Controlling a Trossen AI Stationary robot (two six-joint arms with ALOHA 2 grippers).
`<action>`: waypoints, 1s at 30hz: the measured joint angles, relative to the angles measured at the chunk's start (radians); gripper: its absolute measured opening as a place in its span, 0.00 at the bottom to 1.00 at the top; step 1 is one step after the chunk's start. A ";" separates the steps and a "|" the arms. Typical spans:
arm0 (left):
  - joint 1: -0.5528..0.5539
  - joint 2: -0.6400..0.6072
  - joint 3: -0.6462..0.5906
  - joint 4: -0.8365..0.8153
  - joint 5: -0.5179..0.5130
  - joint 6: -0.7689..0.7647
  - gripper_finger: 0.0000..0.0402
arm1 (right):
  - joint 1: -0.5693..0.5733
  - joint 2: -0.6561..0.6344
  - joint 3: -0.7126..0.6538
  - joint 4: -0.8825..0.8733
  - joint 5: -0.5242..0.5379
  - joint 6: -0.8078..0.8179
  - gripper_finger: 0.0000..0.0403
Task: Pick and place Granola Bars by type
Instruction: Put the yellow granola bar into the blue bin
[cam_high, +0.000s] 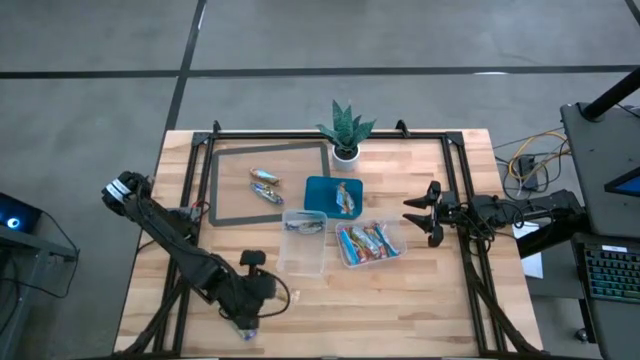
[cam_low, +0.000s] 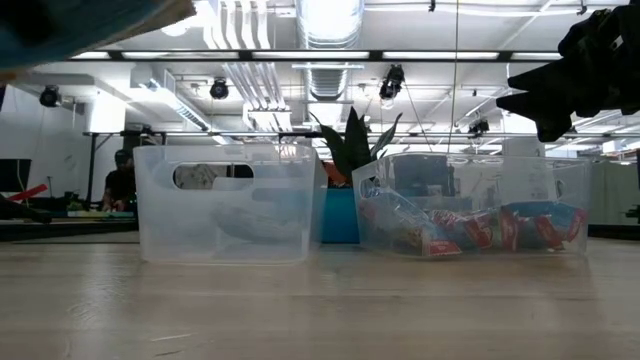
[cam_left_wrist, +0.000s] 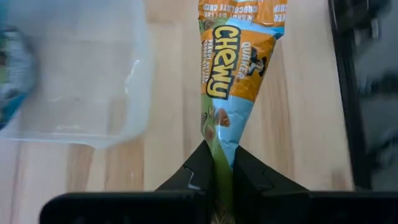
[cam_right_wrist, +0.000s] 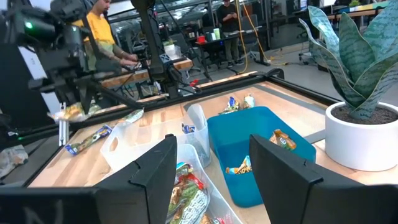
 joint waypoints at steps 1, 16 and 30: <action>0.010 0.000 0.015 -0.003 -0.016 -0.031 0.03 | 0.000 0.000 0.000 0.000 0.000 0.000 0.47; 0.249 0.000 0.160 -0.009 -0.182 -0.401 0.03 | 0.000 0.000 0.000 0.000 0.000 0.000 0.47; 0.524 0.138 0.376 -0.036 -0.244 -0.565 0.02 | 0.000 0.000 0.000 0.000 0.000 0.000 0.47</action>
